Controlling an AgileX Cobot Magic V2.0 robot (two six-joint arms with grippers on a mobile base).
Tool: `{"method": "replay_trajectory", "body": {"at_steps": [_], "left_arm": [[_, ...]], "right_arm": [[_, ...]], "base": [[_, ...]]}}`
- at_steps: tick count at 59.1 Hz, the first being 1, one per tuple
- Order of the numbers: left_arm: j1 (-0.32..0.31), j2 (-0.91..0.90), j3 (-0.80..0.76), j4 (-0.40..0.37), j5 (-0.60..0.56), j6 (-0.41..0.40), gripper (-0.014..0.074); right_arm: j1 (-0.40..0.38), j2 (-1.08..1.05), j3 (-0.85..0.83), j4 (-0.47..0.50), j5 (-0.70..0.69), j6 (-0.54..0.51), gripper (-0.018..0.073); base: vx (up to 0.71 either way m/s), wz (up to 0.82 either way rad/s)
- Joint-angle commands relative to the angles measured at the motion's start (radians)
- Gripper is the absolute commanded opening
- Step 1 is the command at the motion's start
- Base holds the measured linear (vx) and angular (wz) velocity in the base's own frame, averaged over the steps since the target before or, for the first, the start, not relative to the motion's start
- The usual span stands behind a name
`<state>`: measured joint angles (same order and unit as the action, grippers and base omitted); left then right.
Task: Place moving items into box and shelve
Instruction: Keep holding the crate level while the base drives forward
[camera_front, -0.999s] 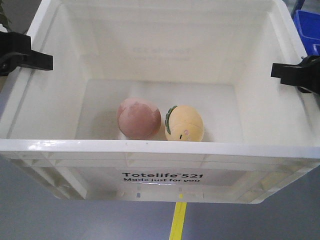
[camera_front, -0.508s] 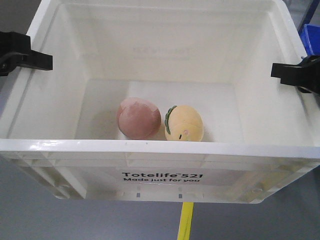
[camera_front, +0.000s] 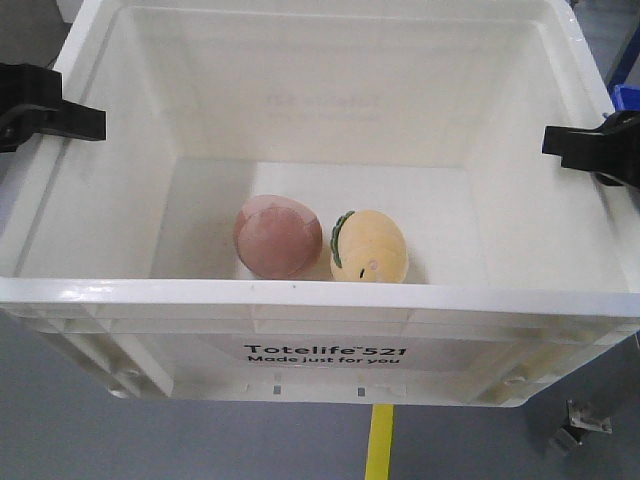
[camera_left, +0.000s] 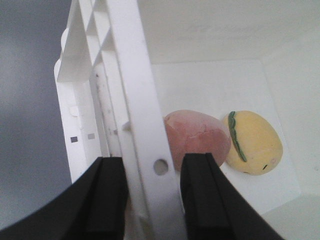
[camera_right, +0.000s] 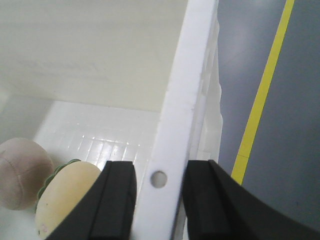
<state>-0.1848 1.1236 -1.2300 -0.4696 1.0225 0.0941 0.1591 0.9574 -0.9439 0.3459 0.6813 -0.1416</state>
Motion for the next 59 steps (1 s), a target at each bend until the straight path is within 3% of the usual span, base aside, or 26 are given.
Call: {"method": "replay_trajectory", "body": {"at_steps": [1,59], "left_arm": [[-0.005,-0.034,-0.049,-0.112,-0.107,0.030,-0.0006],[-0.005,-0.034,-0.049,-0.112,-0.107,0.030,-0.0006]], "right_arm": [[0.001,-0.023,-0.048,0.058,-0.139,0.000,-0.0006],[0.001,-0.023,-0.048,0.058,-0.140,0.000,-0.0006]], "base": [[0.44,-0.06],[0.45,-0.05]]}}
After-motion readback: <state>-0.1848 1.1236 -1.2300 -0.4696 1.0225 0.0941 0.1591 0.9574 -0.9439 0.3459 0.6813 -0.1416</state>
